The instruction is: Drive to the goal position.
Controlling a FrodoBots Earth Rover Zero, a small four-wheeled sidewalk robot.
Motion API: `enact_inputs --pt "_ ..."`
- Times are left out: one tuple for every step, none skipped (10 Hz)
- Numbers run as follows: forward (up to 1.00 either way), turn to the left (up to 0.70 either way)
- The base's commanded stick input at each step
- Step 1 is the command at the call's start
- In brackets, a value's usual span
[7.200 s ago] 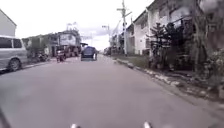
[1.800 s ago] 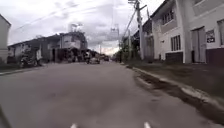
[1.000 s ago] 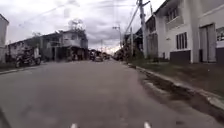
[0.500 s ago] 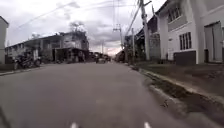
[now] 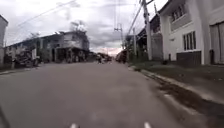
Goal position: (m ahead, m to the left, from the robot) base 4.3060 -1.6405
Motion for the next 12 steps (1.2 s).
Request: enact_inputs --pt "0.70 0.00" --pt "0.70 0.00" --pt "0.70 0.00" --pt "0.70 0.00" --pt "0.70 0.00" --pt "0.70 0.00" --pt "0.70 -0.03" --pt "0.70 -0.35" --pt "0.70 -0.35" --pt "0.70 -0.35" --pt "0.70 -0.04" --pt "0.70 0.04"
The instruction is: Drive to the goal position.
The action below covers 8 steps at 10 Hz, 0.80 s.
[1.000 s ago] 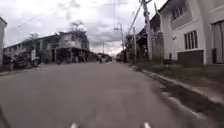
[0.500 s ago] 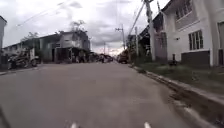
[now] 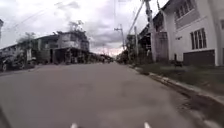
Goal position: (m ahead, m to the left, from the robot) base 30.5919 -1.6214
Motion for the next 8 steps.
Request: enact_inputs --pt "0.70 0.05" --pt "0.70 0.12" --pt "0.70 0.12" --pt "0.70 -0.17" --pt "0.70 -0.32" --pt "0.70 -0.13" --pt "0.70 0.00" --pt "0.70 0.00"
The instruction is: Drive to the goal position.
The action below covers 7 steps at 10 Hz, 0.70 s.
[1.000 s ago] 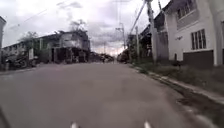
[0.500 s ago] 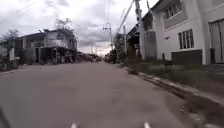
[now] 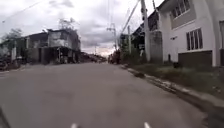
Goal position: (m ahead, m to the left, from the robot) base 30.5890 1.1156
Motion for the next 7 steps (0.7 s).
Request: enact_inputs --pt "0.70 0.00" --pt "0.70 0.00" --pt "0.70 0.00" --pt "0.70 0.03" --pt "0.70 0.09" --pt "0.70 0.07" --pt "0.70 0.05"
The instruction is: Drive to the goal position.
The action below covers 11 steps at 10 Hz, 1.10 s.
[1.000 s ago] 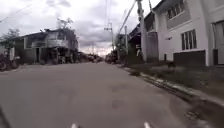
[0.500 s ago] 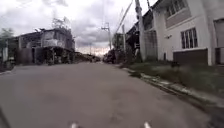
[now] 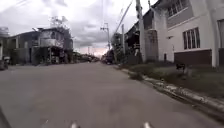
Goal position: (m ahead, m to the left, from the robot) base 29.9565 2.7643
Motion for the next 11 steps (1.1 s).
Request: enact_inputs --pt "0.70 0.00" --pt "0.70 0.05" --pt "0.70 0.00" --pt "0.70 0.06" --pt "0.70 0.05" --pt "0.70 0.02" --pt "0.70 -0.17" --pt "0.70 -0.35" --pt "0.70 -0.14" --pt "0.70 0.11" --pt "0.70 0.09"
